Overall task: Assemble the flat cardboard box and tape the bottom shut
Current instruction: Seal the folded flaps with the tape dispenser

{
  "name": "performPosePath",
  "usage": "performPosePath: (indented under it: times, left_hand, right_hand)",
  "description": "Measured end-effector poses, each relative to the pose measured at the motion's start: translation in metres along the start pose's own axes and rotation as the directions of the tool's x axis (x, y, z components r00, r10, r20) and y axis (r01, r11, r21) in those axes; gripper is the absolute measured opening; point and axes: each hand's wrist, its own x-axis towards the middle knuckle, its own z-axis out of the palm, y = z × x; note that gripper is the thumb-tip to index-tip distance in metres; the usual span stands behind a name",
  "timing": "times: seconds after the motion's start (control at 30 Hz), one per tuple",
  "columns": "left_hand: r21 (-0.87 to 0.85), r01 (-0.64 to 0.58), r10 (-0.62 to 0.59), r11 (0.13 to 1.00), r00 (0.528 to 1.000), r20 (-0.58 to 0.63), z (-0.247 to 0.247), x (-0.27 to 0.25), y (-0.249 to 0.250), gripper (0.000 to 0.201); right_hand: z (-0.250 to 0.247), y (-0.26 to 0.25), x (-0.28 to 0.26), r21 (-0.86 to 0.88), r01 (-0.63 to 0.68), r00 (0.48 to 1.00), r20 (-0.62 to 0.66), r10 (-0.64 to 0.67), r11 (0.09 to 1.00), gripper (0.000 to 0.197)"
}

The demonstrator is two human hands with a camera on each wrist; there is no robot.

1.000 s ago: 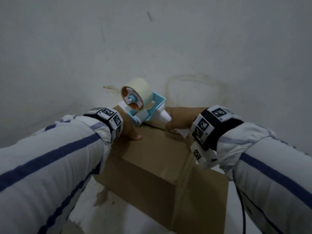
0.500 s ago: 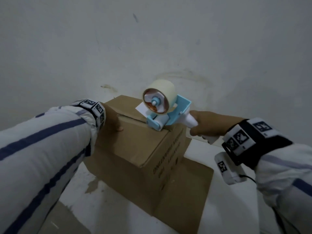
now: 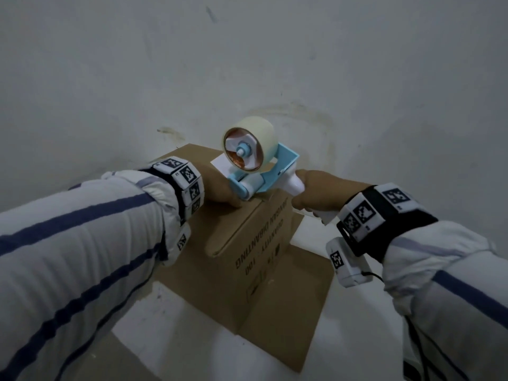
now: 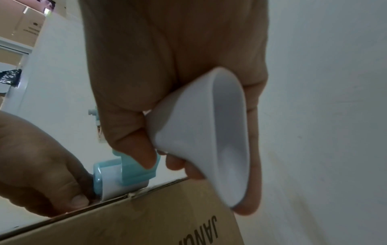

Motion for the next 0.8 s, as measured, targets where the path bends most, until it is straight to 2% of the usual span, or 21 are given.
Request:
performPosePath:
  times: [0.1,0.2,0.27,0.37,0.43,0.5,0.57,0.63,0.73,0.8]
  left_hand:
    - [0.003,-0.069,0.069,0.998,0.997,-0.030,0.004,-0.001,-0.001,0.075]
    - [0.065,-0.101,0.100,0.993,0.995,0.006,0.011,0.001,0.002,0.104]
    - [0.033,-0.101,0.101,0.994,0.995,0.007,0.012,0.000,0.006,0.111]
    - [0.078,-0.034,0.037,0.996,0.999,-0.032,0.010,-0.005,0.011,0.090]
    - [0.176,0.096,-0.094,0.980,0.995,-0.021,0.008,-0.005,0.013,0.095]
    - [0.195,0.152,-0.149,0.969,0.988,-0.030,0.010,-0.005,0.018,0.100]
    - [0.173,0.127,-0.127,0.977,0.992,-0.014,0.011,-0.006,0.027,0.104]
    - [0.189,0.052,-0.053,0.981,0.999,-0.002,0.014,-0.009,0.034,0.100]
    - [0.212,0.007,-0.002,0.977,1.000,-0.022,0.020,-0.016,0.040,0.058]
    - [0.232,-0.008,0.013,0.973,1.000,-0.019,0.019,-0.020,0.041,0.048]
  right_hand:
    - [0.005,0.003,-0.004,0.016,0.003,0.999,-0.043,-0.002,1.000,0.034]
    - [0.009,0.004,-0.012,0.025,0.003,0.999,-0.051,-0.002,1.000,0.035]
    - [0.008,0.005,-0.020,0.017,0.012,0.998,-0.057,-0.011,1.000,0.034]
    - [-0.002,0.020,-0.038,0.031,-0.016,0.998,-0.056,0.018,0.999,0.027]
    - [-0.013,0.037,-0.057,0.055,-0.099,0.994,-0.042,0.101,0.994,0.018]
    - [-0.020,0.050,-0.074,0.092,-0.183,0.982,-0.026,0.186,0.979,0.017]
    - [-0.017,0.051,-0.082,0.066,-0.208,0.978,-0.015,0.209,0.976,0.015]
    - [-0.007,0.044,-0.082,0.022,-0.187,0.982,-0.014,0.187,0.982,0.023]
    - [0.007,0.032,-0.077,0.025,-0.162,0.987,-0.002,0.162,0.986,0.030]
    - [0.010,0.025,-0.075,0.035,-0.178,0.984,-0.007,0.178,0.983,0.024]
